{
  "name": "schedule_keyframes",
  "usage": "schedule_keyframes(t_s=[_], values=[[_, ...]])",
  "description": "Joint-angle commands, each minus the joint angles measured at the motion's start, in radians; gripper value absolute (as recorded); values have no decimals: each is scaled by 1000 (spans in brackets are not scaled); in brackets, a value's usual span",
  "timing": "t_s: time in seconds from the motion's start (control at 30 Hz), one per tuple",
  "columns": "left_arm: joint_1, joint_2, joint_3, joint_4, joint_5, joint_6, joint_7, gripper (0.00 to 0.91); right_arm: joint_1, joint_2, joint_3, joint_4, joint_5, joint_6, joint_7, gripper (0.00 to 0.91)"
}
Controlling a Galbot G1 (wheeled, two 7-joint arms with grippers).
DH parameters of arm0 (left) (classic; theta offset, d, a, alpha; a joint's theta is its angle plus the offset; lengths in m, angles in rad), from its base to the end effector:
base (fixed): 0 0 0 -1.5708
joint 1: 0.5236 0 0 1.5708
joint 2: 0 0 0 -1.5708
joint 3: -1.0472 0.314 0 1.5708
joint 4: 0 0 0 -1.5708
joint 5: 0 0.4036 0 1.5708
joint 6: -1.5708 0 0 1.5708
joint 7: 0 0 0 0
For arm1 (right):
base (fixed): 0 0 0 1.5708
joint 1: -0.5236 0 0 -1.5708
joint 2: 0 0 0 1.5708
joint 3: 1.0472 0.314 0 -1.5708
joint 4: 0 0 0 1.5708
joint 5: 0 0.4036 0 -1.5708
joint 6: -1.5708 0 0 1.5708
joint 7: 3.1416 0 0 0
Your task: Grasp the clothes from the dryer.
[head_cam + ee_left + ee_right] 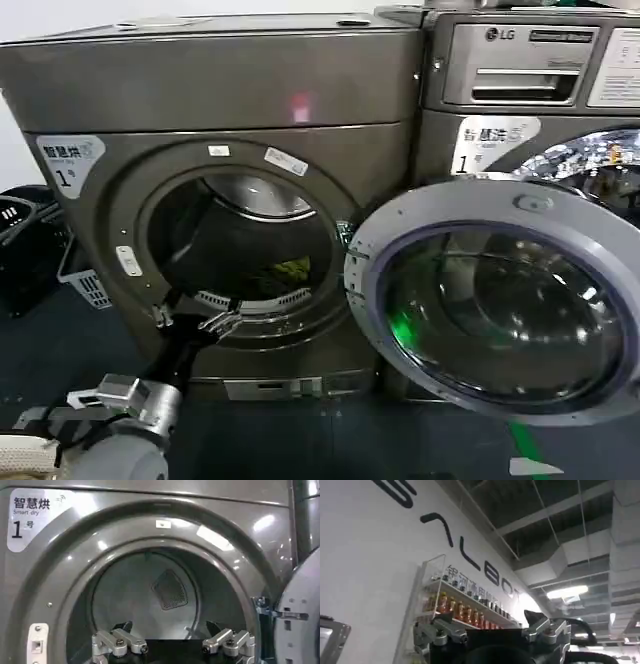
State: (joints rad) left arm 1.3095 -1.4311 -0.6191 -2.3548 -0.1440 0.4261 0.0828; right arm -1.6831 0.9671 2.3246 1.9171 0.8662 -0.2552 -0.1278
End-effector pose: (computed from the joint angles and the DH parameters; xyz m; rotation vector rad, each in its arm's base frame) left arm 0.2683 0.0310 -0.0978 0.1531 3.0387 0.0582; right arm -0.0316 -0.4048 0.1030 1.1603 2.3021 -0.4456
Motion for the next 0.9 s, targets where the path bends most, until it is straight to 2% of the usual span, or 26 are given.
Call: schedule_keyframes(t_s=[0.03, 0.4, 0.47, 0.63, 0.9], values=[[3, -1, 1, -1, 0, 0, 0, 907, 0, 1, 1, 0, 0, 1, 0, 907], [-24, 2, 2, 30, 2, -10, 0, 907, -7, 10, 6, 25, -18, -14, -11, 907], [-87, 14, 11, 98, 1, -20, 0, 907, -12, 13, 10, 39, -69, -14, -29, 907], [-250, 41, 58, 273, 12, -58, -1, 907, -24, 2, 34, 37, -67, -10, -21, 907], [-557, -17, 141, 652, 41, -84, -22, 907, -43, 2, 70, 15, -59, 0, -19, 907]])
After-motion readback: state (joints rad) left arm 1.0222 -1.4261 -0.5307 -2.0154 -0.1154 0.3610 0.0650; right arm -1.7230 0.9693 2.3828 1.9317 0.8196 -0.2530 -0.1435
